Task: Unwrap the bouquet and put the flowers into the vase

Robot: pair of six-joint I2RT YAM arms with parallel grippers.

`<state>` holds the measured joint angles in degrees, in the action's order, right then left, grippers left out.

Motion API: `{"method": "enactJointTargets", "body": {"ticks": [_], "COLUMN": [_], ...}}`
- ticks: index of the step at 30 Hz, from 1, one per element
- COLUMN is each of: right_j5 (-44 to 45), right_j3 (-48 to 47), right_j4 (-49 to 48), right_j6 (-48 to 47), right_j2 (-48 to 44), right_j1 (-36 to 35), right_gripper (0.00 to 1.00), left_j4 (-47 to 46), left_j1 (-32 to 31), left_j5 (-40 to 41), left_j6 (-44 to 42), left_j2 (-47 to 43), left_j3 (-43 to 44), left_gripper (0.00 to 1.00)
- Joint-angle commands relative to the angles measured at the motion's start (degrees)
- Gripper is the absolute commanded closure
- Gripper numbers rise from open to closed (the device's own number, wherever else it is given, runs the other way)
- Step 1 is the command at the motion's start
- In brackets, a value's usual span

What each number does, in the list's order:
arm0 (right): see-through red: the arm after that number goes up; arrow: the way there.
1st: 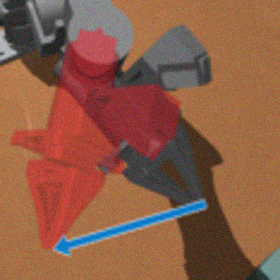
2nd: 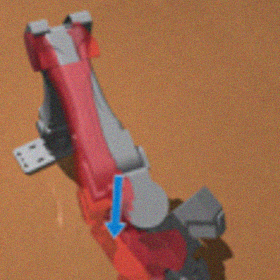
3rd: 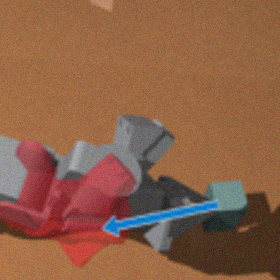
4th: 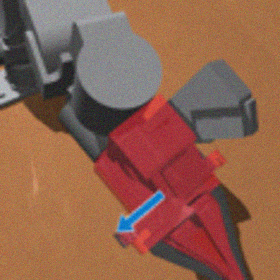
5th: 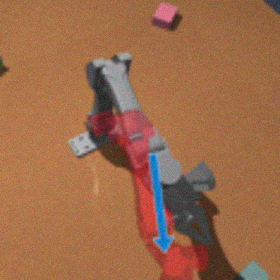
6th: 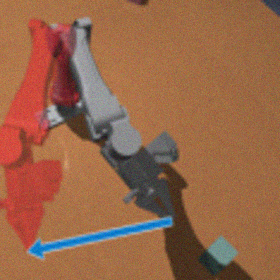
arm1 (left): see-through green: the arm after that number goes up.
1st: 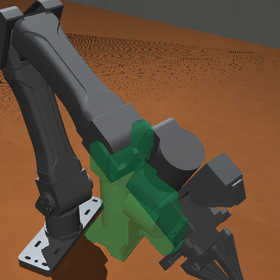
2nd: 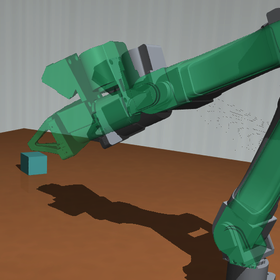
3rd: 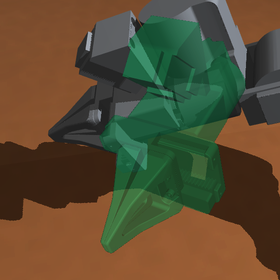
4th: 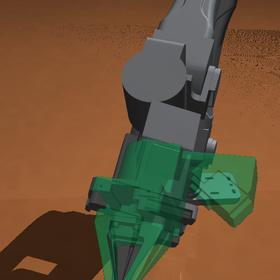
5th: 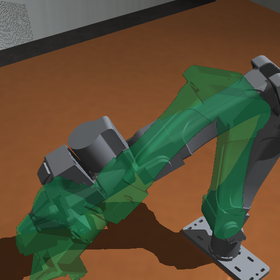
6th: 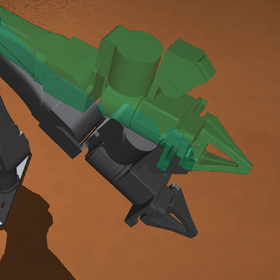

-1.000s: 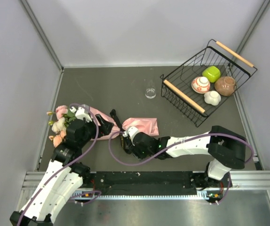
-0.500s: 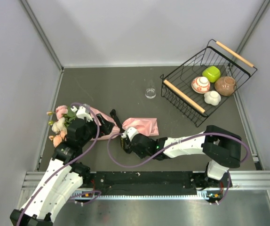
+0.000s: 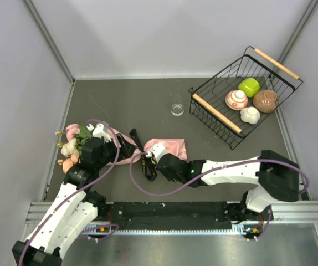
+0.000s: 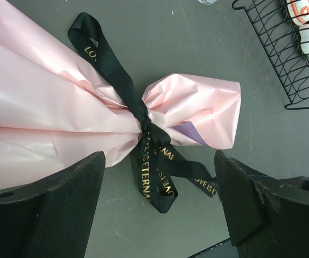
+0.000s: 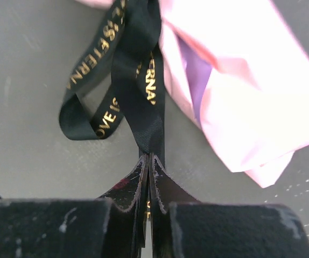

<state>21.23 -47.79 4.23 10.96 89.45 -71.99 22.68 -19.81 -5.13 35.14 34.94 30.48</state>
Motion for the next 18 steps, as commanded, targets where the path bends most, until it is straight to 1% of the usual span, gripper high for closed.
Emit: {"method": "enactJointTargets", "body": {"ticks": [1, 3, 7, 11, 15, 16, 18], "right_j5": [2.06, 2.06, 2.06, -1.18, -3.21, -3.13, -2.95], "right_j3": [-0.99, -0.11, 0.59, 1.55, 4.46, 4.55, 4.29], "right_j4": [-1.59, -2.20, -3.44, -3.79, -7.65, -7.66, -7.83], "right_j6": [0.02, 0.11, -0.06, 0.55, 2.66, 2.92, 2.93], "right_j2": [-7.35, -9.55, -10.17, -11.05, -16.83, -17.72, -19.39], "right_j1": [-0.70, -0.61, -0.61, -0.61, -0.61, -0.61, -0.61], "right_gripper": [1.00, 1.00, 1.00, 1.00, 1.00, 1.00, 1.00], "left_j4": [-3.60, -3.87, -4.48, -4.05, -4.04, -4.30, -5.62], "left_j1": [0.21, 0.21, 0.21, 0.21, 0.21, 0.30, 0.30], "left_j5": [-1.03, -1.38, -2.08, -2.96, -4.36, -5.41, -10.23], "left_j6": [0.81, 0.81, 1.34, 1.16, 0.37, 0.02, -0.42], "left_j2": [0.22, 0.57, 1.27, 1.80, 2.41, 2.76, 4.25], "left_j3": [0.19, 0.19, 0.37, 0.81, 0.99, 0.99, 1.16], "left_gripper": [0.12, 0.12, 0.12, 0.13, 0.14, 0.15, 0.16]}}
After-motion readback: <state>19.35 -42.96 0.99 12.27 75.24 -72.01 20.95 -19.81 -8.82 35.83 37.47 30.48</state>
